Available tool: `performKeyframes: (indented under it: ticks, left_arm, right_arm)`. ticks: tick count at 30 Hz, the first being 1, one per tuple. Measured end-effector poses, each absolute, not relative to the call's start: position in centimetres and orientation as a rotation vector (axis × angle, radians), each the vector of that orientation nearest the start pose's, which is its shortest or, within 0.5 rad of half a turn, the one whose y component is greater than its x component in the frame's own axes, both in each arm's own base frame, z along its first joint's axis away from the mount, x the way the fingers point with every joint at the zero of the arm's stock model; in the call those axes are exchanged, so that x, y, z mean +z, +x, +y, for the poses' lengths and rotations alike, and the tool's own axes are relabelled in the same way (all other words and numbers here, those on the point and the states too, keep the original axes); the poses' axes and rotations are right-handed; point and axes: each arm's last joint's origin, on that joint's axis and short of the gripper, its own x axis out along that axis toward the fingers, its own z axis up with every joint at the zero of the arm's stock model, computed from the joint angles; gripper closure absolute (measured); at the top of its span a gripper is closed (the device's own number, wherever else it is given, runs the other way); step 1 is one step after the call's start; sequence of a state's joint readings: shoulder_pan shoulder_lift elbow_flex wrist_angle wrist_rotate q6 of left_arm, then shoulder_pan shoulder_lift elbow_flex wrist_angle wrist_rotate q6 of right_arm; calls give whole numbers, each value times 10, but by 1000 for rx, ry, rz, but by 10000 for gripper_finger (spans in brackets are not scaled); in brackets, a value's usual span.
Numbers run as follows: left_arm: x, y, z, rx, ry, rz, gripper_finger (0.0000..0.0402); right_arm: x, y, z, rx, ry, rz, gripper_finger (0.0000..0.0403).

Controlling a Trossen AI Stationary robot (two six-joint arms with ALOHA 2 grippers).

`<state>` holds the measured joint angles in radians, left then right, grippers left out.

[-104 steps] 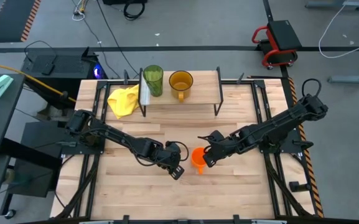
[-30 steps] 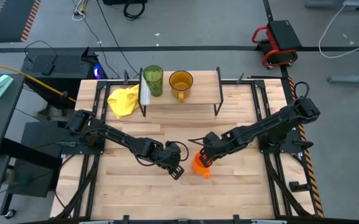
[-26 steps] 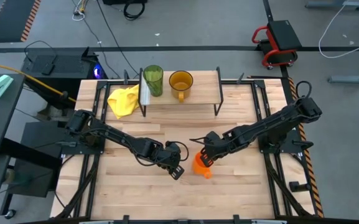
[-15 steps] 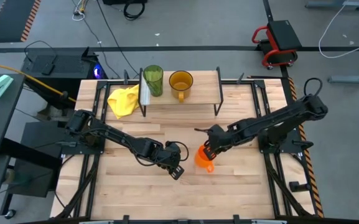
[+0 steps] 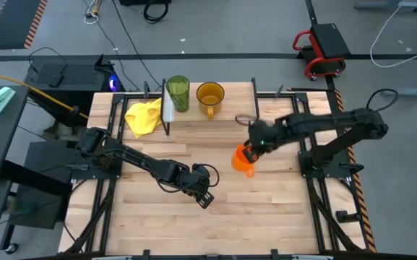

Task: Stack small to large cups/mugs on shelf
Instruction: Put the orange mug on the shelf

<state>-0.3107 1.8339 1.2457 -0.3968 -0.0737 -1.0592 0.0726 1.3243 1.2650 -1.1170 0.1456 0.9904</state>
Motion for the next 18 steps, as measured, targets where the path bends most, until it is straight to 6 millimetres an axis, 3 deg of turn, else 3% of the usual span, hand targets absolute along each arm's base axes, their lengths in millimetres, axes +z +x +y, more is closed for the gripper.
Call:
performKeyframes:
  ticks: [4, 9, 18]
  left_arm:
    - [192, 362, -114, 310, -783, 971, 377]
    - [192, 362, -114, 309, -784, 969, 385]
    - [193, 362, -114, 306, -787, 963, 383]
  right_arm:
    - [343, 237, -6, -706, 699, 1013, 396]
    - [360, 231, -33, -765, 716, 971, 396]
    - [372, 227, -77, -823, 733, 936, 396]
